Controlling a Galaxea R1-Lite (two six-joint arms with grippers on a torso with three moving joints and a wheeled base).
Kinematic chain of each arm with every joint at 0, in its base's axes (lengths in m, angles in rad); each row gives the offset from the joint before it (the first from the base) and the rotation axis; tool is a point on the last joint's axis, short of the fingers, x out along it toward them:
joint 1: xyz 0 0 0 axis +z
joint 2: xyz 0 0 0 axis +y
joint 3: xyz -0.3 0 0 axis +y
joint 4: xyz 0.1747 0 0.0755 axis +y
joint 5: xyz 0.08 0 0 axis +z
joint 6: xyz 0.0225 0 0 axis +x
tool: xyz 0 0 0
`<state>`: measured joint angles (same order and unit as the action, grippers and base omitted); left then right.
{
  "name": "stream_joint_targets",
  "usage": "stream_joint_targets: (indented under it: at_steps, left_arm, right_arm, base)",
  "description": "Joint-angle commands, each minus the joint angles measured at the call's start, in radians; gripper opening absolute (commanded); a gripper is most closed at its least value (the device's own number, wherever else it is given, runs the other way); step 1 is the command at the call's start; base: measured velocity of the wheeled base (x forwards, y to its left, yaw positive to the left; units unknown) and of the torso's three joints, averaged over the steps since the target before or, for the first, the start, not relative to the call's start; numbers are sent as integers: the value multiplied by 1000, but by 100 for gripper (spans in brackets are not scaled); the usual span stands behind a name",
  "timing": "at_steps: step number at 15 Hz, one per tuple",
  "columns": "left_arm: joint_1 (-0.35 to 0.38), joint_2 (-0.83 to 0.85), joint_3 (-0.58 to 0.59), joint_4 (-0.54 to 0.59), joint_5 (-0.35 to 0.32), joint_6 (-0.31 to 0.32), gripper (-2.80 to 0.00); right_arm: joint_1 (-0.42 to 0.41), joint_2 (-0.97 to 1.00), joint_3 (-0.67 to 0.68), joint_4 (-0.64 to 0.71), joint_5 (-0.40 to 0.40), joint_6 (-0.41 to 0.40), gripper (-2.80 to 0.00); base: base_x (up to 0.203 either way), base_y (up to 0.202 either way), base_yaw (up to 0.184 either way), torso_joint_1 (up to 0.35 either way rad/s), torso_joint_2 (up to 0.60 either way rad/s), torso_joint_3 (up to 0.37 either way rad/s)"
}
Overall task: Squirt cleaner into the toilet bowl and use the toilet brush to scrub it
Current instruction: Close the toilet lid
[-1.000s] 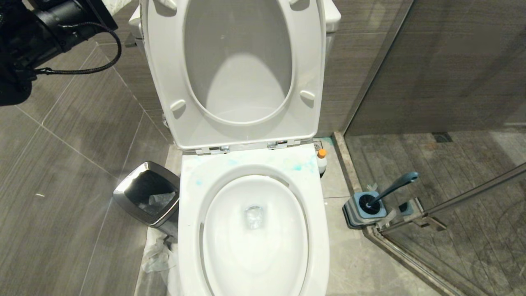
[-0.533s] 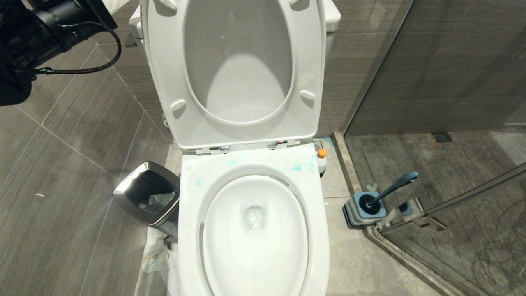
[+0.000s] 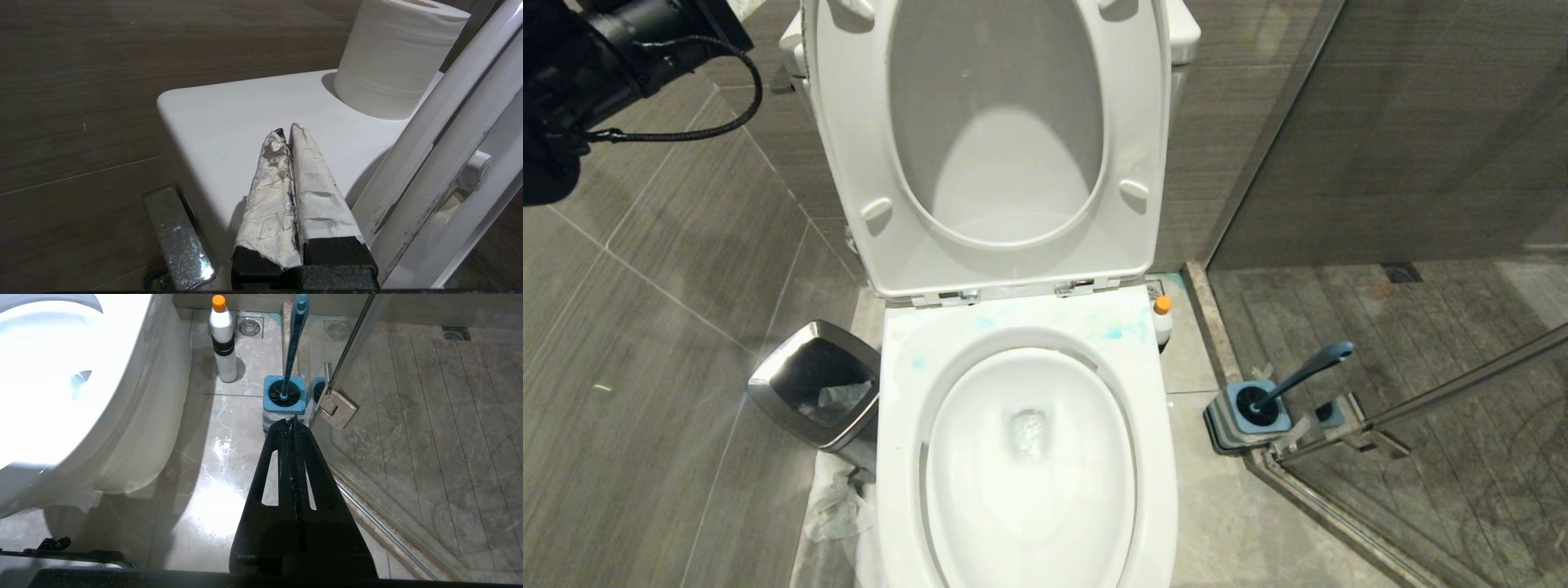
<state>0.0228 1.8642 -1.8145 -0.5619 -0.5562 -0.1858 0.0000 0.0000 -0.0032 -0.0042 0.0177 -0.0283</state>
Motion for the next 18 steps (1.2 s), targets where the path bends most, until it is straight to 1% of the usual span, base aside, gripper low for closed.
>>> stream_joint_targets:
  at_steps: [1, 3, 10, 14, 16, 18]
  left_arm:
    - [-15, -9, 4, -2, 5, -1, -280]
    - [-39, -15, 3, -1, 31, -1, -280]
    - [-50, -16, 3, -1, 32, 5, -280]
    - [-69, -19, -5, -4, 33, 3, -280]
    - [-70, -25, -5, -4, 54, 3, -280]
    - [-70, -29, -5, -4, 58, 3, -280]
  right_arm:
    - [0, 2, 0, 0, 1, -1, -280]
    - [0, 2, 0, 0, 1, -1, -280]
    - [0, 2, 0, 0, 1, -1, -280]
    - [0, 2, 0, 0, 1, -1, -280]
    - [0, 2, 0, 0, 1, -1, -280]
    - [0, 2, 0, 0, 1, -1, -280]
  base:
    - [0, 0, 0, 0, 0, 0]
    - [0, 0, 0, 0, 0, 0]
    - [0, 0, 0, 0, 0, 0]
    - [0, 0, 0, 0, 0, 0]
    - [0, 0, 0, 0, 0, 0]
    - [0, 0, 0, 0, 0, 0]
